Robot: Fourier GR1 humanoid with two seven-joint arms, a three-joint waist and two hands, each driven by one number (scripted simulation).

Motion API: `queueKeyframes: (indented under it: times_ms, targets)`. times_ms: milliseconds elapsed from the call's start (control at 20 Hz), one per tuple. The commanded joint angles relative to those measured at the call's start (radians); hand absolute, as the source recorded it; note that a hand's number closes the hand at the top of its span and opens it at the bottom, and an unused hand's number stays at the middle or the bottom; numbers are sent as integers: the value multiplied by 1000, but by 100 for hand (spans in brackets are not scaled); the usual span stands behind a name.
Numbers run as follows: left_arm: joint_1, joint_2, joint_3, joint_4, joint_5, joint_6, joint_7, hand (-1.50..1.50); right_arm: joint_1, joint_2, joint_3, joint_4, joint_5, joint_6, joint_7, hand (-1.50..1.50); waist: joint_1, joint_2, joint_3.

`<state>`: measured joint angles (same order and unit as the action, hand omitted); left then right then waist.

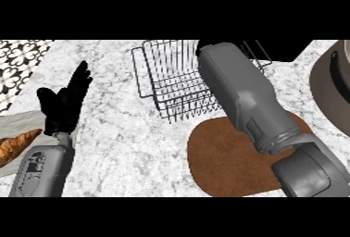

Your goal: Pick the cupcake from the cutting board and place it in the basket

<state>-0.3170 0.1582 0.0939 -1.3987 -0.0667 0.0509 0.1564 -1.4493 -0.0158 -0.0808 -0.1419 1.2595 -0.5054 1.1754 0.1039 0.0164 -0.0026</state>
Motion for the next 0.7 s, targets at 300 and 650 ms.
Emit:
queueKeyframes:
  times_ms: [300,650]
  targets:
    - [50,17,27,-1,-6,18,-2,0,26,15,-11,-137,50,-355,306,-150,-68,-33,0]
    - [61,11,23,9,-7,16,-8,0,137,15,-21,-183,21,-450,260,-150,-72,-46,0]
